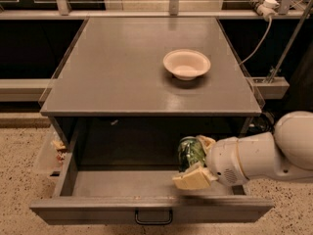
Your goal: Place green can into top drawer
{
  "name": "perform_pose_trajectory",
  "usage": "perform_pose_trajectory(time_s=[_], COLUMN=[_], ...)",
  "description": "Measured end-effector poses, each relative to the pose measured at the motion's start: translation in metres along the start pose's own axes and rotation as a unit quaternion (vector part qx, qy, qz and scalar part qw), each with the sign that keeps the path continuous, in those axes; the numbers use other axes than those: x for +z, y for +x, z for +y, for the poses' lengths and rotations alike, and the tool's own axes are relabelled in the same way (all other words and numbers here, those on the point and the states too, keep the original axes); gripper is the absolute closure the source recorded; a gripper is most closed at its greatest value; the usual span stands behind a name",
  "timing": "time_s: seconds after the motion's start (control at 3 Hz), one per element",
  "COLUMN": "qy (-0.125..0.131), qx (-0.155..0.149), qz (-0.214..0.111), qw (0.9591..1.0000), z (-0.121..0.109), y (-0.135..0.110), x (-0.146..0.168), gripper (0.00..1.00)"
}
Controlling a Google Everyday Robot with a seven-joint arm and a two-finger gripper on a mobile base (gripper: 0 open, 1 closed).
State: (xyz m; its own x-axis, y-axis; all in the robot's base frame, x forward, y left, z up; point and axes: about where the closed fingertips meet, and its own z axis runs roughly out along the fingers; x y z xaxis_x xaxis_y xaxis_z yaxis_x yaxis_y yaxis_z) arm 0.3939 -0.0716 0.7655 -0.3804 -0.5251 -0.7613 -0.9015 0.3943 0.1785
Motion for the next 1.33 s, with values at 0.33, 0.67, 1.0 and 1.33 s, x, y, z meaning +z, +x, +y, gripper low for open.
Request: perform_pose_trajectory(time_s=[0.33, 0.67, 1.0, 1.33], qy=[0.025, 0.031, 0.023, 0.019], qx=[0.054, 0.072, 0.071, 0.072], qz=[-0.022, -0.036, -0.039, -0.040], qw=[0.9980, 0.9963, 0.9965, 0.9964], z=[-0.027, -0.057, -0.081, -0.082], y=[0.038, 0.056, 0.059, 0.059], x=[0.025, 0.049, 0.072, 0.076], gripper=[1.00, 1.00, 1.00, 0.81])
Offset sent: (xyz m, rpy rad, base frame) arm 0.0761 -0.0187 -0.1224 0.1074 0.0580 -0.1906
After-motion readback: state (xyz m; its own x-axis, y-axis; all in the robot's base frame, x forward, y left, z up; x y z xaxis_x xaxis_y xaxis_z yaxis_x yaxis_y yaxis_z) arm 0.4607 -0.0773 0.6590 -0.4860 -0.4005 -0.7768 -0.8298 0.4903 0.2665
